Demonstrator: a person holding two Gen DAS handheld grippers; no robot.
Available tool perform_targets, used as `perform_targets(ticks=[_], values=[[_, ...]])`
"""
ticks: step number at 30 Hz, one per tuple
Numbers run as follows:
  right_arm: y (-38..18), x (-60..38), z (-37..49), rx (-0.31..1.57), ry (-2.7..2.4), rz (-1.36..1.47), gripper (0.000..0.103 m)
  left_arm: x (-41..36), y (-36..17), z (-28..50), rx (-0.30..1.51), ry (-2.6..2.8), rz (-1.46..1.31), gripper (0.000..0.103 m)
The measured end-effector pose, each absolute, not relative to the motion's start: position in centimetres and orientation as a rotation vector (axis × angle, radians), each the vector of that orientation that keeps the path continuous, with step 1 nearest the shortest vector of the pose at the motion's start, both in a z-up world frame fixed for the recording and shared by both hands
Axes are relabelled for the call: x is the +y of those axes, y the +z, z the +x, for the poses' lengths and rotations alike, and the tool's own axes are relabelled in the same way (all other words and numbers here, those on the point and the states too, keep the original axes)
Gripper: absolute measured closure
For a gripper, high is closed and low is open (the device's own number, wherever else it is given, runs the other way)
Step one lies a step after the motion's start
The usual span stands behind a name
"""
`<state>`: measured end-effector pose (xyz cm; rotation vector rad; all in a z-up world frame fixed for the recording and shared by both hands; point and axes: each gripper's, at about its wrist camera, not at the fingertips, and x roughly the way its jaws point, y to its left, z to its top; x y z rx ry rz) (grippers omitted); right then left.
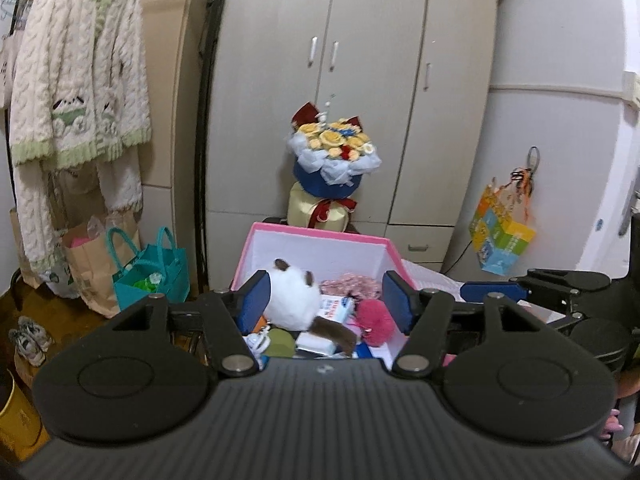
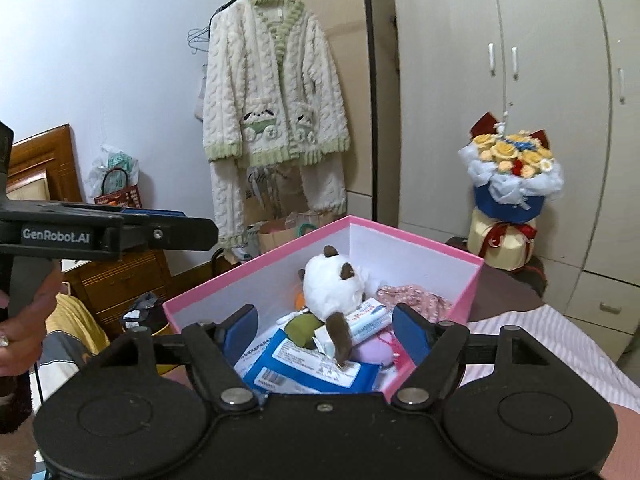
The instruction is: Organize soft objects
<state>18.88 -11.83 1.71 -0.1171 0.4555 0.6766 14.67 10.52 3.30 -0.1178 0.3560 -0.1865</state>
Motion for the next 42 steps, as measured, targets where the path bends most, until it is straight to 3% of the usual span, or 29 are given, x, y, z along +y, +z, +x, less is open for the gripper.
perform_targets(ticks=[21, 33, 36, 42], values=[[2.1, -18.4, 9.5, 0.398, 0.495, -0.088, 0.015, 6.4, 2.9, 7.2, 0.325, -0.264, -0.057, 0.021], [1.3, -19.0, 6.1, 0.37, 0.375, -0.114, 0.007, 5.1, 1.3, 5.6, 0.321, -0.246, -0.081, 0.0], [1.4, -19.2, 6.2, 0.387, 0.338, -0.104, 0.002, 4.7, 1.4, 6.1, 0.343, -0.216, -0.065, 0.0], [1.7, -19.9, 7.0, 0.482, 0.194, -0.066, 0.001, 4.0, 1.6, 6.4, 0.381, -0.125, -0.046, 0.0]])
